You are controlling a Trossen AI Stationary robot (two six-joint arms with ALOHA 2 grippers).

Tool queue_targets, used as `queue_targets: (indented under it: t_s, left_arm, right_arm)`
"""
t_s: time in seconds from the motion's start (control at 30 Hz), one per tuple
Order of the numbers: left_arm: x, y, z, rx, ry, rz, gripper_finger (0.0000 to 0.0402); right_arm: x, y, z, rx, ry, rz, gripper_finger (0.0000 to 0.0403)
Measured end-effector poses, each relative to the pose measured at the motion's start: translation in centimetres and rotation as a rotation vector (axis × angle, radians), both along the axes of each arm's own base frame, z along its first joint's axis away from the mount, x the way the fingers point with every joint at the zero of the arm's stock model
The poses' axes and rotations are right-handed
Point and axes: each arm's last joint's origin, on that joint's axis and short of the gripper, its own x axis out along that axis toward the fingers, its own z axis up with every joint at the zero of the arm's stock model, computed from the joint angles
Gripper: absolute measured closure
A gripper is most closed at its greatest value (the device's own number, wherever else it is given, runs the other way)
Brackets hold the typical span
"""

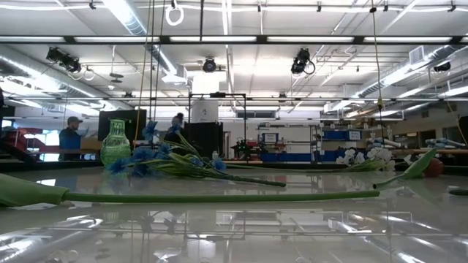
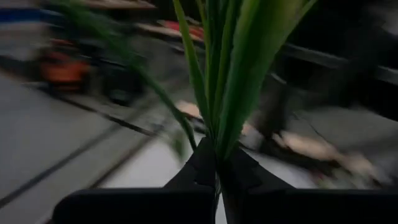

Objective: Sort flowers into vase by color
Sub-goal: Put the left blue flowers into the green vase

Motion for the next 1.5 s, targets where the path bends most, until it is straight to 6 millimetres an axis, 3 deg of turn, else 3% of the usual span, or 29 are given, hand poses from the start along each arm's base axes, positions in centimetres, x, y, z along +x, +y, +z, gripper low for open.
queue_targets:
  t_s: [0.27,0.43,0.53,0.63,0.8,1.13,1.5]
  left_arm:
    - [-1.6,2.4,0.0,0.031,0.039,0.274,0.0396]
    - [-0.9,3.5,-4.6,-0.056,0.083,0.330,0.0396]
    - [-0.2,3.8,-7.5,-0.122,0.053,0.274,0.0396]
    - [0.3,4.2,-9.2,-0.144,0.003,0.144,0.0397]
    - [-0.5,5.0,-11.5,-0.122,0.061,0.159,0.0397]
    - [-6.6,8.4,-9.2,0.011,0.066,0.248,0.0397]
    - [-13.8,11.5,-7.8,0.134,0.124,0.624,0.0395]
  right_arm:
    - [-5.6,0.1,2.7,-0.002,0.024,0.008,0.0218]
    - [-7.5,0.3,2.7,-0.015,0.098,-0.003,0.0218]
    - [-8.1,0.4,2.5,-0.023,0.136,-0.014,0.0218]
    - [-8.4,0.5,2.4,-0.029,0.162,-0.024,0.0218]
    - [-8.1,-0.2,2.2,-0.031,0.170,-0.063,0.0218]
    - [-7.8,-2.1,1.6,0.040,0.203,-0.181,0.0218]
    - [-8.0,-3.4,1.5,0.067,0.198,-0.310,0.0218]
